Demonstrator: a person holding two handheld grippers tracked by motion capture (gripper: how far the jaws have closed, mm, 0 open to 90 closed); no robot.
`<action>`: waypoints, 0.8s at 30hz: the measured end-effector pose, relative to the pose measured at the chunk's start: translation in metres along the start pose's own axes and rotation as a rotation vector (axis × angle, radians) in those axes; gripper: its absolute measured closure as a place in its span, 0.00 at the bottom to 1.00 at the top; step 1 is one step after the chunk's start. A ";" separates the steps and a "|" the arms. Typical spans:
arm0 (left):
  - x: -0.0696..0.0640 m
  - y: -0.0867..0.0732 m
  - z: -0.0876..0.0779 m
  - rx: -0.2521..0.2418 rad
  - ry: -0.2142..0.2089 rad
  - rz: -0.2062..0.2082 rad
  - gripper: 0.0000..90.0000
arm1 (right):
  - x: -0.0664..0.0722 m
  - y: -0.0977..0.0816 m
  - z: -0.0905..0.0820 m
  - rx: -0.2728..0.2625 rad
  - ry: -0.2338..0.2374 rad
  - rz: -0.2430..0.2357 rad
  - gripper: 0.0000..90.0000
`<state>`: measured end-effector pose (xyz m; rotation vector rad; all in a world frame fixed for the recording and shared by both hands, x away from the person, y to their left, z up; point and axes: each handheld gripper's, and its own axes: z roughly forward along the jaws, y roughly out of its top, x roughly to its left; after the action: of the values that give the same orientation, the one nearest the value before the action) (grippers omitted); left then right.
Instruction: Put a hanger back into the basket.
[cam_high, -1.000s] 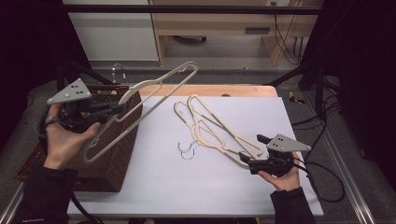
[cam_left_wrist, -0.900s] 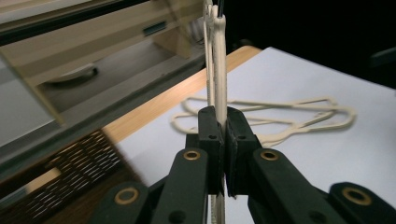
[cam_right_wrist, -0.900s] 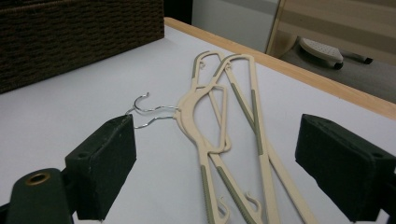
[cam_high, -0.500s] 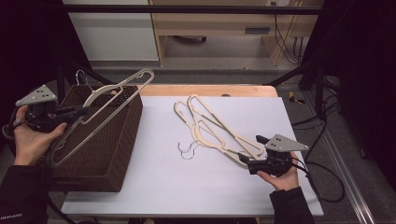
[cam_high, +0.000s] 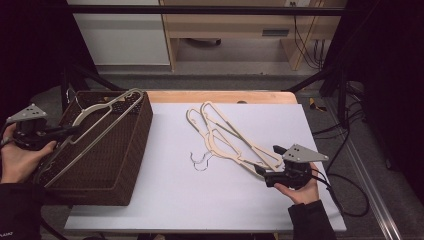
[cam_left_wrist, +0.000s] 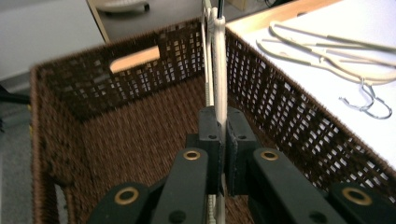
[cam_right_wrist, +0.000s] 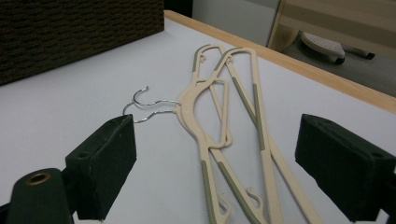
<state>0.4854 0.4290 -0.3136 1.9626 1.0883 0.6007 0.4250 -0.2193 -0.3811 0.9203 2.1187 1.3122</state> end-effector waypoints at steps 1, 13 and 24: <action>0.000 -0.002 0.004 0.008 -0.004 -0.003 0.96 | 0.000 0.000 0.000 0.001 0.000 0.001 0.14; 0.010 -0.045 0.048 0.131 0.020 -0.107 0.95 | 0.001 -0.001 0.003 0.010 0.007 0.000 0.15; 0.016 -0.054 0.021 0.012 0.163 -0.143 0.71 | 0.002 -0.003 0.009 0.028 0.014 -0.004 0.14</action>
<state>0.4831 0.4506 -0.3697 1.8522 1.3239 0.6864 0.4286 -0.2135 -0.3881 0.9208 2.1534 1.2937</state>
